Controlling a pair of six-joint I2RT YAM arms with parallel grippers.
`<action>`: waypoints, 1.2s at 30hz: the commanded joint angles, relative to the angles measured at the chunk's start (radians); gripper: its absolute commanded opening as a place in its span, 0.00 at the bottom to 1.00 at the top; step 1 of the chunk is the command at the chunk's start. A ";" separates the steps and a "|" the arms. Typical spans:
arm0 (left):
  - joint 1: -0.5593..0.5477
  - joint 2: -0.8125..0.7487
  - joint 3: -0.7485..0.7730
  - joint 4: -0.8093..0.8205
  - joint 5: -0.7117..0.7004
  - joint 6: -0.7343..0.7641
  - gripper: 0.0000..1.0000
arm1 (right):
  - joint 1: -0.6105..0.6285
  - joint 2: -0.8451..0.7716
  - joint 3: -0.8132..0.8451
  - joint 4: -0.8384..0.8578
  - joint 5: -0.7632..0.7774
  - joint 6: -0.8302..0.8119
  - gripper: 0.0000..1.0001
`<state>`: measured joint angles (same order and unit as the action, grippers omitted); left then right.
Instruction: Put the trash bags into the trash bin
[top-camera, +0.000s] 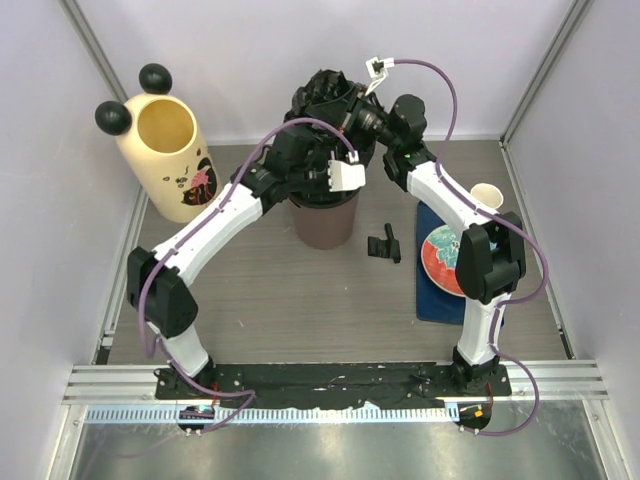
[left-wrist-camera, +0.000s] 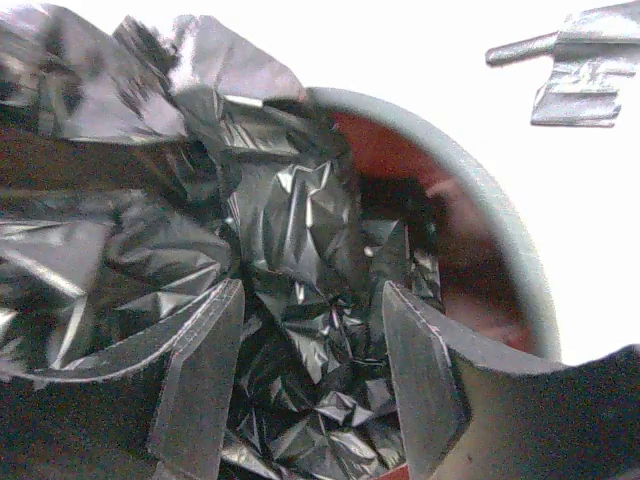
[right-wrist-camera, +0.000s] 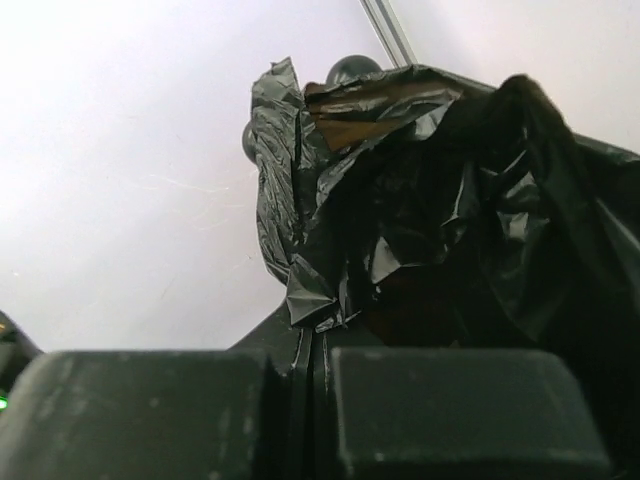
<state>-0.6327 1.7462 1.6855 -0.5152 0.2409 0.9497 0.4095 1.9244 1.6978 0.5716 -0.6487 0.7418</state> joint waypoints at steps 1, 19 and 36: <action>-0.002 -0.192 -0.019 0.032 0.149 -0.058 0.65 | -0.017 -0.036 0.043 0.054 -0.011 0.024 0.01; 0.313 -0.245 0.112 0.135 0.330 -0.876 0.73 | 0.015 -0.146 -0.082 0.039 -0.305 0.074 0.03; 0.361 -0.119 0.148 0.380 0.756 -1.298 0.41 | 0.028 -0.258 -0.116 -0.206 -0.399 -0.124 0.13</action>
<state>-0.2810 1.6199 1.8008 -0.2276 0.8928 -0.2337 0.4366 1.7332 1.5867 0.3977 -1.0023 0.6567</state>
